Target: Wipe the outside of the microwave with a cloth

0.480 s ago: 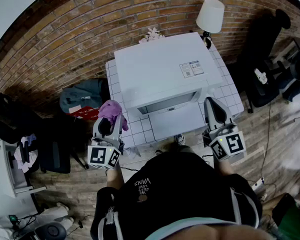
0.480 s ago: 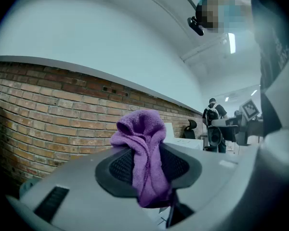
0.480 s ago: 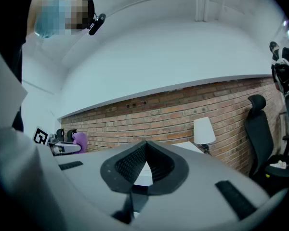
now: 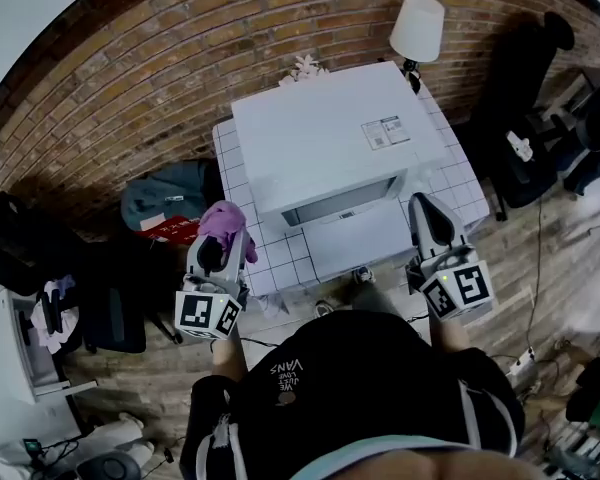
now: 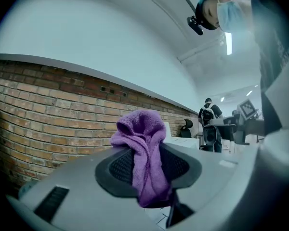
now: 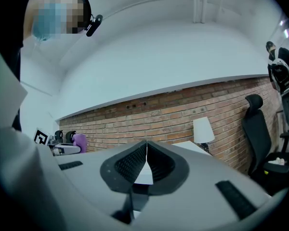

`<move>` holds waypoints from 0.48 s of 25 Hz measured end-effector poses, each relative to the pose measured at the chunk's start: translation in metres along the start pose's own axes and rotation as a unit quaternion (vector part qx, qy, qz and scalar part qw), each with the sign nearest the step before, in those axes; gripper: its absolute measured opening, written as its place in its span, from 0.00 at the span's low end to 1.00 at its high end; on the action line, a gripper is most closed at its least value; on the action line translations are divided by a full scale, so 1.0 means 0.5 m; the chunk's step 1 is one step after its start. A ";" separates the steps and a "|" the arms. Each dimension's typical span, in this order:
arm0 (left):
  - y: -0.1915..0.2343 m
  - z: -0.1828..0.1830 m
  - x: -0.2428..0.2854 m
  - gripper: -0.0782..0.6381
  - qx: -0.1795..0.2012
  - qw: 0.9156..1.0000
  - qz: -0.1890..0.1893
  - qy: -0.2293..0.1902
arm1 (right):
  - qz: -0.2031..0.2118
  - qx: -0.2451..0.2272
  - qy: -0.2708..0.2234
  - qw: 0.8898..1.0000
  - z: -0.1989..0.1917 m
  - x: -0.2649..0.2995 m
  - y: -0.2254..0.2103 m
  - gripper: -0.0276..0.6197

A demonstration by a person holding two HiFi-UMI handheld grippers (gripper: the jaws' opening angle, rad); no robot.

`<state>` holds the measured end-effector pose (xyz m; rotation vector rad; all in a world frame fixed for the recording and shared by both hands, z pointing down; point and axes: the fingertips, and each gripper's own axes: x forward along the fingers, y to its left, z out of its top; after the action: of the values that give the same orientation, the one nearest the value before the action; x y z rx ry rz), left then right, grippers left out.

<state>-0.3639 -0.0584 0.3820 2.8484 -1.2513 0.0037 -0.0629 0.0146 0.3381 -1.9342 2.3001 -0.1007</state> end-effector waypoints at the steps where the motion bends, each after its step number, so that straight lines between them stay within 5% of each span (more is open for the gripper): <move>1: 0.004 -0.002 0.002 0.30 0.001 1.000 -0.002 0.001 | 0.000 -0.002 0.000 1.000 0.001 0.001 0.000 0.05; 12: 0.056 0.028 0.079 0.30 0.017 0.999 0.033 0.004 | 0.034 0.004 0.005 0.999 -0.001 0.066 -0.064 0.05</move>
<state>-0.3577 -0.1067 0.3694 2.8315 -1.3551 0.0395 -0.0372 -0.0234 0.3412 -1.8528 2.3652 -0.1120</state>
